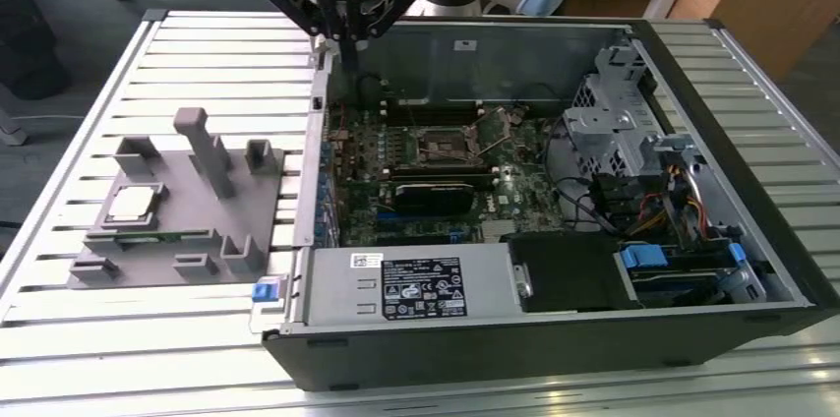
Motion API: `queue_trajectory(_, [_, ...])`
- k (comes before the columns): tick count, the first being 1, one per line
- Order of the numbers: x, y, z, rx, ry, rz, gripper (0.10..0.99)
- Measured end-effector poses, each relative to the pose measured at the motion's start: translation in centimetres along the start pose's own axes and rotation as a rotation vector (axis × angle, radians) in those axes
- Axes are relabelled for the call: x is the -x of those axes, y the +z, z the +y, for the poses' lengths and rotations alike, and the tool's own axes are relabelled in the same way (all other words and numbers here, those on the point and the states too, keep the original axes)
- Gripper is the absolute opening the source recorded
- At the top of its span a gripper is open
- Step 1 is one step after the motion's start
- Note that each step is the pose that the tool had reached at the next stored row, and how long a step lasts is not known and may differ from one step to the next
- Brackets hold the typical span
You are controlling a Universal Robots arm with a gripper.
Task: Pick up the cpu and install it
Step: 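Reach for the cpu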
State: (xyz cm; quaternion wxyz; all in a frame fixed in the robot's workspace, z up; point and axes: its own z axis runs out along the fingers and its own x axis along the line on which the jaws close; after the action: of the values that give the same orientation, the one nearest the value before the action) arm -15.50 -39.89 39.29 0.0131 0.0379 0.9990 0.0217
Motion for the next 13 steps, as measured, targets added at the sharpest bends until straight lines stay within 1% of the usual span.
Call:
queue_trajectory(6, [-0.88,-0.01,-0.07,0.0,0.0,0.0,0.106])
queue_trajectory(13, [-1.68,-0.01,-0.13,0.0,0.0,0.0,0.106])
